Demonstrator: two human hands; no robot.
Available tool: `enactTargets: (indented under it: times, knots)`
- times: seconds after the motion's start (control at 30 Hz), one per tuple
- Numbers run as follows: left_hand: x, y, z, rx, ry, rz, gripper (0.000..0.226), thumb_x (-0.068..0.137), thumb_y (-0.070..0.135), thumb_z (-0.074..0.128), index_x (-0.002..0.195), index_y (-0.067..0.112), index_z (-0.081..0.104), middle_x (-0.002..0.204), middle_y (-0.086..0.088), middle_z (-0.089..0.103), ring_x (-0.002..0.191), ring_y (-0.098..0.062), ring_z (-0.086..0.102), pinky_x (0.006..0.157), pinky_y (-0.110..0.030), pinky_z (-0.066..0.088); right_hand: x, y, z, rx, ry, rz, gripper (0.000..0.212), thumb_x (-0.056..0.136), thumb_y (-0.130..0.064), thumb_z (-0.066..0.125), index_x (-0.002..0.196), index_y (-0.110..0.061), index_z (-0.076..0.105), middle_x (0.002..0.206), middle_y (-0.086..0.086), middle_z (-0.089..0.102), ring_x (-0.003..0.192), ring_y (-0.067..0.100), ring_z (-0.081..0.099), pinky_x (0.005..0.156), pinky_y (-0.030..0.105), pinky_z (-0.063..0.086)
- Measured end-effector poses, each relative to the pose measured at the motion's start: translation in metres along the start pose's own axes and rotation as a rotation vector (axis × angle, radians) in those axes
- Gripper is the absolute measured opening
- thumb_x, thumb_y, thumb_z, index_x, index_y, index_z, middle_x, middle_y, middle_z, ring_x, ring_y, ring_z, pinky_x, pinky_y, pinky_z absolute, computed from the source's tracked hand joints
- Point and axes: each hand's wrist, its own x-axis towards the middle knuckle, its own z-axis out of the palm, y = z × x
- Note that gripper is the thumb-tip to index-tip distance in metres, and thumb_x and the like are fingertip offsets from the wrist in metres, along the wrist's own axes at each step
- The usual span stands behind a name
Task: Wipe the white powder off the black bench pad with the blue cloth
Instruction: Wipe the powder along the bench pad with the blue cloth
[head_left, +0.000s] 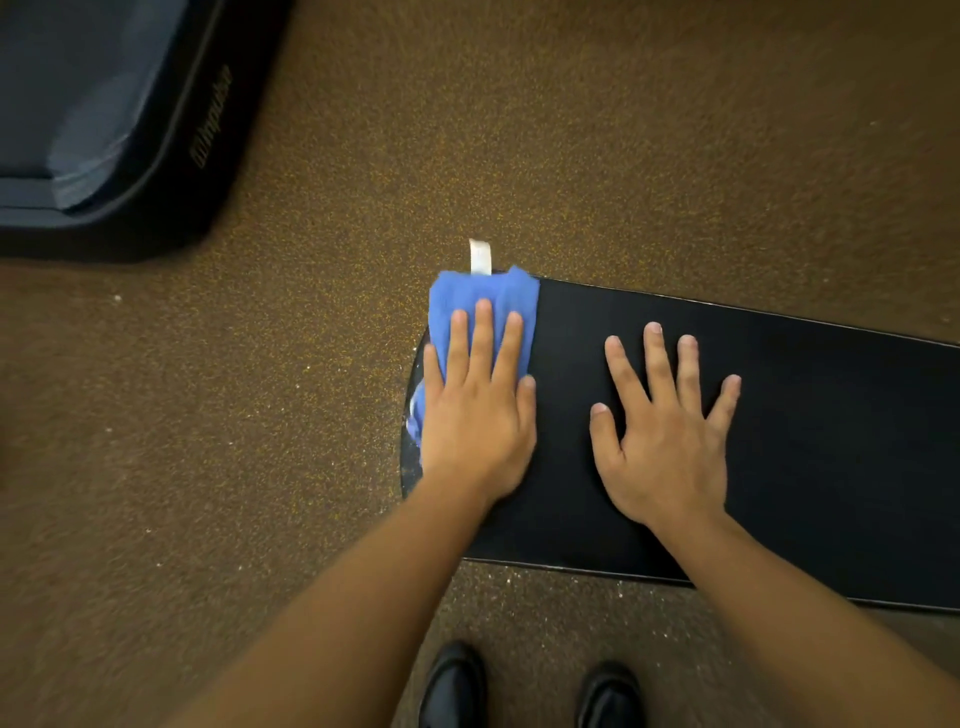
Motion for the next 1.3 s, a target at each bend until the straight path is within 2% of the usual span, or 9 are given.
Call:
enactTargets:
  times: [0.17,0.37,0.5,0.63,0.73,0.9,1.03,1.13,1.3]
  knots:
    - [-0.077,0.009,0.019,0.053,-0.005,0.055,0.059,0.103,0.041,0.023,0.157,0.021,0.013,0.165,-0.004,0.005,0.152,-0.025,-0.003,0.118,-0.051,0.004,0.000,-0.001,-0.001,-0.007,0.002,0.006,0.065,0.093,-0.048,0.024,0.154,-0.029,0.016,0.163,0.006,0.010,0.149,0.033,0.004,0.113,0.068,0.007]
    - [-0.003,0.023,0.008,0.013,-0.045,0.112,0.057,0.103,0.042,0.015,0.157,0.026,0.005,0.165,-0.001,-0.004,0.151,-0.024,-0.014,0.121,-0.053,-0.004,-0.001,0.000,0.000,-0.012,0.003,0.002,0.065,0.093,-0.049,0.024,0.154,-0.030,0.015,0.163,0.006,0.009,0.149,0.032,0.004,0.113,0.067,0.008]
    - [0.046,0.011,-0.004,0.010,-0.054,0.044,0.056,0.105,0.040,0.017,0.157,0.027,0.002,0.165,0.001,-0.008,0.150,-0.021,-0.016,0.121,-0.051,-0.003,0.000,0.000,0.000,-0.004,0.016,0.005,0.064,0.093,-0.049,0.025,0.154,-0.031,0.016,0.163,0.005,0.011,0.150,0.031,0.004,0.114,0.067,0.008]
    - [-0.008,0.013,0.004,-0.009,0.002,0.007,0.061,0.101,0.042,0.016,0.158,0.022,0.008,0.165,-0.002,-0.001,0.151,-0.022,-0.010,0.122,-0.050,-0.001,-0.001,-0.001,-0.001,-0.001,0.018,0.008,0.064,0.093,-0.048,0.025,0.154,-0.030,0.018,0.163,0.006,0.012,0.149,0.032,0.005,0.113,0.067,0.008]
    - [-0.042,0.025,0.013,0.027,-0.028,0.053,0.061,0.101,0.043,0.018,0.157,0.018,0.011,0.165,-0.003,0.002,0.151,-0.025,-0.006,0.120,-0.051,-0.001,-0.001,-0.002,0.000,-0.004,0.016,0.008,0.064,0.093,-0.047,0.025,0.154,-0.029,0.018,0.163,0.007,0.012,0.149,0.032,0.005,0.113,0.067,0.008]
    - [0.021,0.028,0.004,0.036,-0.070,0.197,0.062,0.100,0.044,0.012,0.157,0.021,0.010,0.166,-0.002,0.004,0.152,-0.025,-0.005,0.120,-0.055,0.002,-0.001,-0.001,0.000,-0.003,0.021,0.005,0.065,0.092,-0.048,0.026,0.154,-0.030,0.018,0.163,0.006,0.012,0.150,0.031,0.005,0.113,0.067,0.008]
    - [0.074,-0.002,-0.014,0.016,-0.078,0.017,0.057,0.105,0.040,0.021,0.157,0.023,0.006,0.166,-0.001,-0.001,0.152,-0.022,-0.005,0.119,-0.052,0.002,0.000,0.000,0.000,0.000,0.027,0.001,0.064,0.093,-0.048,0.026,0.154,-0.030,0.018,0.163,0.005,0.013,0.149,0.031,0.006,0.113,0.067,0.009]
    - [0.049,-0.021,-0.013,-0.016,-0.031,-0.090,0.059,0.104,0.041,0.017,0.157,0.020,0.005,0.166,-0.003,-0.002,0.152,-0.022,-0.005,0.121,-0.050,0.003,0.000,-0.001,0.000,0.003,0.027,0.006,0.064,0.093,-0.048,0.025,0.154,-0.031,0.017,0.163,0.005,0.012,0.150,0.031,0.005,0.114,0.067,0.008]
    - [-0.036,0.010,0.007,0.041,-0.027,-0.002,0.066,0.100,0.047,0.014,0.157,0.015,0.009,0.165,-0.005,0.002,0.151,-0.024,-0.008,0.120,-0.048,-0.004,0.000,-0.002,-0.001,-0.009,0.009,0.010,0.065,0.093,-0.048,0.025,0.154,-0.030,0.015,0.163,0.006,0.010,0.150,0.032,0.004,0.113,0.067,0.009]
